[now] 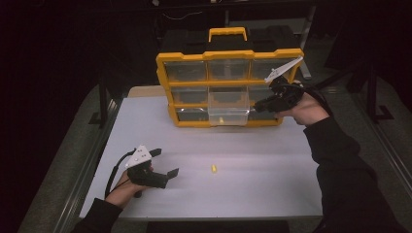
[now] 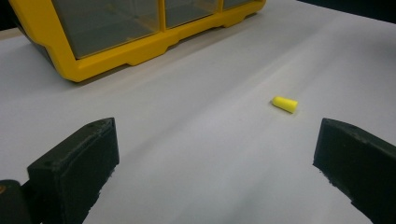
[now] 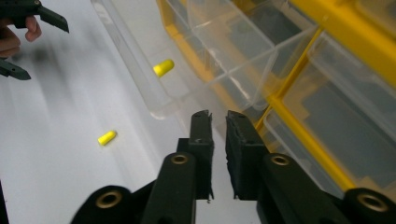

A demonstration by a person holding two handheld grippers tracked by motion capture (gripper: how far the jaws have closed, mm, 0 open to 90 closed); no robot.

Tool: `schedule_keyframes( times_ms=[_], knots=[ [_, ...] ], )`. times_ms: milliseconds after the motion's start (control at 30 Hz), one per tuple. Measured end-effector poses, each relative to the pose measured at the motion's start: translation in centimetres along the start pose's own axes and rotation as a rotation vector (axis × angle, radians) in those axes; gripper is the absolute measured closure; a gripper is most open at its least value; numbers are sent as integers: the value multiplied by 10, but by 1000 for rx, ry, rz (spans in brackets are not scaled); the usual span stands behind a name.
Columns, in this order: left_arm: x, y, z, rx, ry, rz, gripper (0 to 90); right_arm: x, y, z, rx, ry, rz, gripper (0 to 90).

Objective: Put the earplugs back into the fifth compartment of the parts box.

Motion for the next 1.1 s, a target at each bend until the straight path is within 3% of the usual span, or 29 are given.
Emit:
schedule_keyframes(
  times_ms=[800, 1100],
  knots=[
    [0, 0, 0, -1, 0, 1, 0, -14, -53, 36, -6, -42, -11, 262],
    [0, 0, 0, -1, 1, 0, 0, -24, -73, 49, -6, -58, -30, 230]
  ],
)
Point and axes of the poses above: each handheld gripper's, and its own axes: y roughly backward along the jaws, z roughly out of its underside, x roughly to its right, the point moved 7 cm from there along -y, roughly forward along the jaws, and after that the axes turned 14 degrees about -x, right-handed, at the moved point
